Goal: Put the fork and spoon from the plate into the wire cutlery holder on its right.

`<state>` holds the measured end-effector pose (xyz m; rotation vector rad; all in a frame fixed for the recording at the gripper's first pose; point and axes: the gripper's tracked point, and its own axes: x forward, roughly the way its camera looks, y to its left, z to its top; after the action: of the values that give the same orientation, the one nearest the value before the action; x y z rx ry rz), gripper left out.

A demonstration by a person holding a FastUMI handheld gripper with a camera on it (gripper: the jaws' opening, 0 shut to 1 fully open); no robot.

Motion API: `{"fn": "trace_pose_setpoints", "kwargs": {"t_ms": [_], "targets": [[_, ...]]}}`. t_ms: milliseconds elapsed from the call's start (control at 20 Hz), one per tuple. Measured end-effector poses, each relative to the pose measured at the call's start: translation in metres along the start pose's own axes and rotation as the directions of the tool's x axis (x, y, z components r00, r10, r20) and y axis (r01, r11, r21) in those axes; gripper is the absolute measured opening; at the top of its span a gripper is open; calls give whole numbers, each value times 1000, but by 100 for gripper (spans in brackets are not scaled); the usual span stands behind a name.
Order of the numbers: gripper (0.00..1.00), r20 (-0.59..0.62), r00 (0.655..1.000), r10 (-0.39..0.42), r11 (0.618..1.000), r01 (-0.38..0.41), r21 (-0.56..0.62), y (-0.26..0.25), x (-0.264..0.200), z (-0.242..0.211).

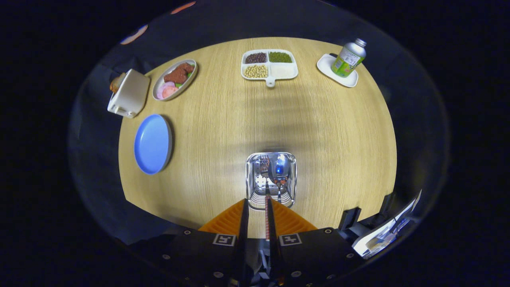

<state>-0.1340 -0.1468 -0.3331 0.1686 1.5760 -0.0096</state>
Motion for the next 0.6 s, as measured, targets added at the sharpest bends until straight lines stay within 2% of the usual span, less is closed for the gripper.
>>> {"fn": "trace_pose_setpoints", "kwargs": {"t_ms": [150,250,450,600], "targets": [[48,181,983,17,999,-21,24,13,-27,24],[62,322,946,30,999,-43,33,25,-48,43],[84,562,825,55,997,-81,21,46,-96,76],[89,712,697,86,994,-104,-17,68,-135,105]]}}
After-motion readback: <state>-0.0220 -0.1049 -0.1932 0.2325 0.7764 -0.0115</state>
